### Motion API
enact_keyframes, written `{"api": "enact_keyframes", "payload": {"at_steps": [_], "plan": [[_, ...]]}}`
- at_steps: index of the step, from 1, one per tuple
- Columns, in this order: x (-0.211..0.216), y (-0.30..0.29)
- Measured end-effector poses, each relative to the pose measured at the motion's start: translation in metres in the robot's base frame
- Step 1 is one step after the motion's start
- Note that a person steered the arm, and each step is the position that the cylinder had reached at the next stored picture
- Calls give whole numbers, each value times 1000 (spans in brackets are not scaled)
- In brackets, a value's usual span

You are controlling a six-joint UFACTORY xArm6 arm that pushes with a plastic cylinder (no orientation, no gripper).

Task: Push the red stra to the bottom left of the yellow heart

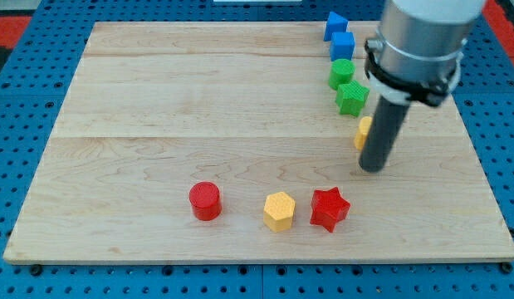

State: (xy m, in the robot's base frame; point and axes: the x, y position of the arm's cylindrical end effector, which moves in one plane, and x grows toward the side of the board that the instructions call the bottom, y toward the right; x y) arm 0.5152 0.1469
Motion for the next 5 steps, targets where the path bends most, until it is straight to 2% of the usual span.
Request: {"api": "enact_keyframes", "payload": {"at_steps": [1, 2, 3, 4, 5], "plan": [[56, 1], [96, -24], [92, -71], [69, -73], [55, -44]]}}
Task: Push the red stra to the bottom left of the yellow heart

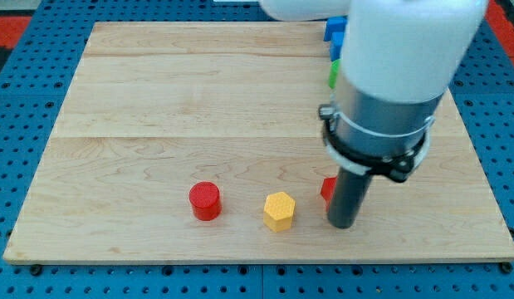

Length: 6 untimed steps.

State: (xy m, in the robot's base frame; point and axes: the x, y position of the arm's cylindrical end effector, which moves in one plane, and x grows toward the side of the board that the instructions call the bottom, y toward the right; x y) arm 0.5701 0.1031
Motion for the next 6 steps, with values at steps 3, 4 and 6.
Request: {"api": "enact_keyframes", "payload": {"at_steps": [3, 4, 6], "plan": [[-9, 13], [2, -13], [-22, -24]]}}
